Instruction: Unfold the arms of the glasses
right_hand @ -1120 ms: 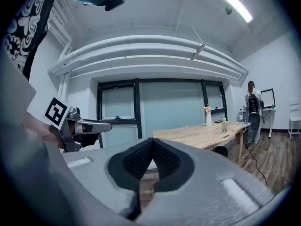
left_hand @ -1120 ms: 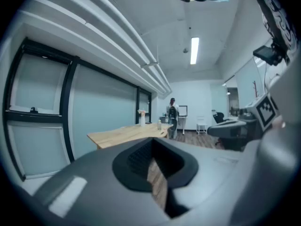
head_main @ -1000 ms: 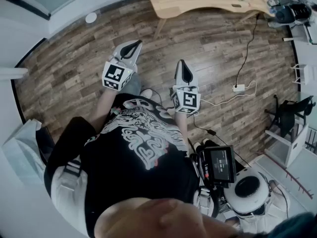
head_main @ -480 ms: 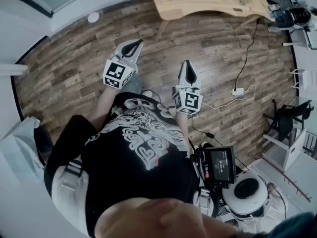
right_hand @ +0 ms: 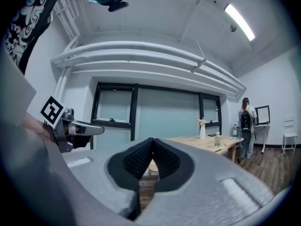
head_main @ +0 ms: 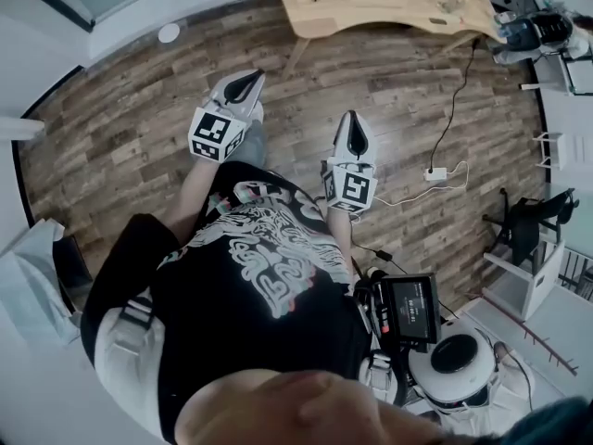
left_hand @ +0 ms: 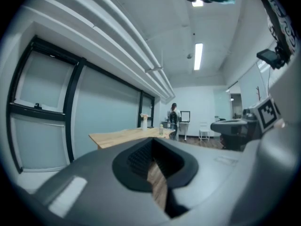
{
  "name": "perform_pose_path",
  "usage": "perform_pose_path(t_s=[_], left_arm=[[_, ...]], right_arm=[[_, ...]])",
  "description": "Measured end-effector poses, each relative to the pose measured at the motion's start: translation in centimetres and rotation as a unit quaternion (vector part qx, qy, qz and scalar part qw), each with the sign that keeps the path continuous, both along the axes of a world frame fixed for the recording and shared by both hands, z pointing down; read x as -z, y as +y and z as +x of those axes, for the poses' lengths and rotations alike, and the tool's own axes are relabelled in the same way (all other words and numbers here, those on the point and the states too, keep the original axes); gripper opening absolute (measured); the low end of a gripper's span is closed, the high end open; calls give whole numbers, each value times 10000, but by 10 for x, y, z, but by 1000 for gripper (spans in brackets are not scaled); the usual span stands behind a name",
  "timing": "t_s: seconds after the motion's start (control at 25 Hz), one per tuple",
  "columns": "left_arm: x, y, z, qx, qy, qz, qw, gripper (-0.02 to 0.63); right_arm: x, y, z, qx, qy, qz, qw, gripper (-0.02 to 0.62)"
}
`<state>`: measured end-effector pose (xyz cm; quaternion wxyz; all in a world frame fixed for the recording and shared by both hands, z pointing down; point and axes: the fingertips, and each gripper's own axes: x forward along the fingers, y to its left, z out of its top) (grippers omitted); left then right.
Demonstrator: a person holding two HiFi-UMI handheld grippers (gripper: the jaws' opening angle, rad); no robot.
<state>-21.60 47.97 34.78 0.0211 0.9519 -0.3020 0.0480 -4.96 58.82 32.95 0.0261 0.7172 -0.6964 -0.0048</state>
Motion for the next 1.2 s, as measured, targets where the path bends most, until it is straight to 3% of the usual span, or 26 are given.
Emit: perform_pose_path(t_s=[0.24,0.48,1.0,1.2], left_arm=[[-7,-17,27,-146,-55,-52,9999,-11],[-21,-67,58,-142,-147,-153,9997,-11],[-27,-275,130,-98,-256,-382,9989,-11],[-34,-354,147,-53,-329,-522,9981,-11]], right_arm=[[-6,-15,2,137,71,-29,9999,-2],[-21,-61,43,-8,-14,-200,9998,-1],[-24,-278,106,180,19,-586,9981,0],[-39,-357,116,509,-170,-875,9947,0]])
